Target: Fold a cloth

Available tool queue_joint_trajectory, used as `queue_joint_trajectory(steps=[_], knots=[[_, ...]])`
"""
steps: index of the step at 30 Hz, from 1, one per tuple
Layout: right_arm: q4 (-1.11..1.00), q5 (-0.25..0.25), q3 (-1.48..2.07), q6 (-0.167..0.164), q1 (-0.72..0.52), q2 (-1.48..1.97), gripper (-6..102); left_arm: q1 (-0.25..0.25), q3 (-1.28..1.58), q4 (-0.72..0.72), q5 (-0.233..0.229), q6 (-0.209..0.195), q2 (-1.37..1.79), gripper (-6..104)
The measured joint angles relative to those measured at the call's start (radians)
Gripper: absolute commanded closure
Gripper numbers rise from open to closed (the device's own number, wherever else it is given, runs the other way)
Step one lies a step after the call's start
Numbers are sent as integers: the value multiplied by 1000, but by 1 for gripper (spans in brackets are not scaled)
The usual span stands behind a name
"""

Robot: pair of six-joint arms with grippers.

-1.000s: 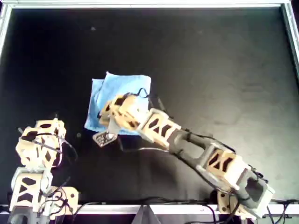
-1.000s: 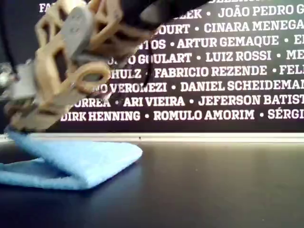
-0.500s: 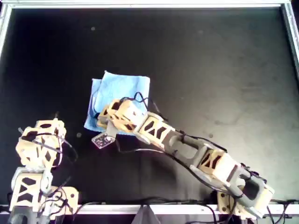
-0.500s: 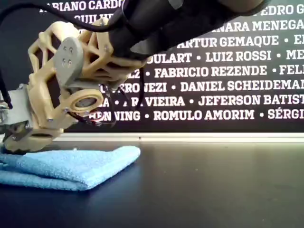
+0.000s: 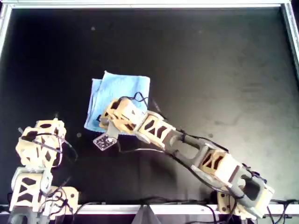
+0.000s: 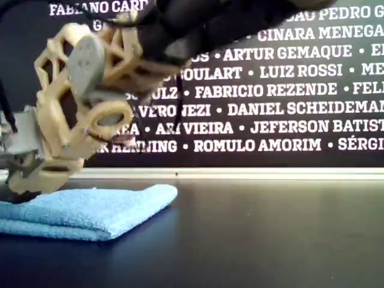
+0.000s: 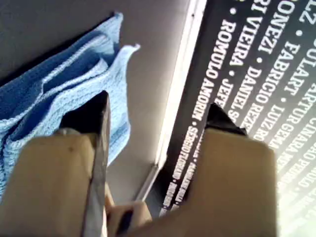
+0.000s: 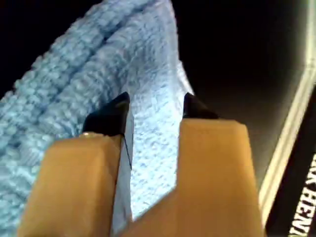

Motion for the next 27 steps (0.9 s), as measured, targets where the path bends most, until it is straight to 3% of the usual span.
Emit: queue_joint_trajectory(steps=[4,6,11,14,21,27], knots=[[130,3,2,-3,-3,106,56,0,0,0,0,0,0,30],[158,-8,0,-26,-44,167,59,0,0,0,0,0,0,30],[175,11,0,-117,-287,301,82,0,0,0,3,0,0,30],[195,6,0,-141,-456,370,94,0,0,0,3,0,0,30],[262,3,201,-130,-770,661,97,0,0,0,3,0,0,30],[339,3,670,-143,-856,1121,97,0,0,0,3,0,0,30]])
